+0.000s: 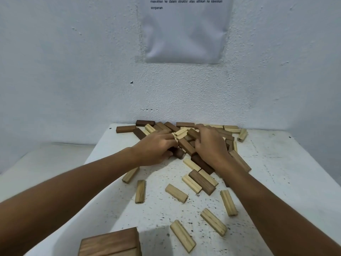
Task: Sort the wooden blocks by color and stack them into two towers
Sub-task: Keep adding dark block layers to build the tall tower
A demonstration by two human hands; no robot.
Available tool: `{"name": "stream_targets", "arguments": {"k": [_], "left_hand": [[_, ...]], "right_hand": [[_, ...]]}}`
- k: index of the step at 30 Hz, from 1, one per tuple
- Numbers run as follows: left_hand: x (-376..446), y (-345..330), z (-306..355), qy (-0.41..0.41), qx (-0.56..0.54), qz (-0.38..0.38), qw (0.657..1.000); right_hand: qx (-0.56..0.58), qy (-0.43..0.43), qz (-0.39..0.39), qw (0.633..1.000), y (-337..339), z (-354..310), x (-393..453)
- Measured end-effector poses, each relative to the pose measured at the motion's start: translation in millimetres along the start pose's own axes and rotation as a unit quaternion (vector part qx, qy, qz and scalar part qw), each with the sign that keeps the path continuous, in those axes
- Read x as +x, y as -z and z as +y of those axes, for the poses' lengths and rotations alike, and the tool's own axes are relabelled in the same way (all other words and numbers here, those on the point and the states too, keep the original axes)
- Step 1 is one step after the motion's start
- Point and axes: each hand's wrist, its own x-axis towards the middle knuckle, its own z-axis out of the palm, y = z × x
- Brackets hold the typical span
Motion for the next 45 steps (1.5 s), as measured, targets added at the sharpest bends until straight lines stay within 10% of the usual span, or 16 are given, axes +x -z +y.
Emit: {"name": "stream_targets", "arguments": {"k": [5, 19, 28, 45], "left_hand": [[-9, 1, -4, 0.033, -0.005, 0.008, 0.999], [-46, 37, -1, 0.153, -0.052, -0.024, 0.986], [-45, 110, 26, 0.197, -0.053, -0.052, 0.978], [-25, 184, 205, 0.164, -0.084, -0.003, 0.983]], "right_hand": [[0.11, 0.03, -0.073, 0.991, 9, -4, -3], [-0.03, -0.005, -0.1, 0.995, -3, -32, -18], [0.187, -0.035, -0.06, 0.98, 41, -42, -42], [0.257, -0.041, -0.087, 0.962, 172, -55, -163]]}}
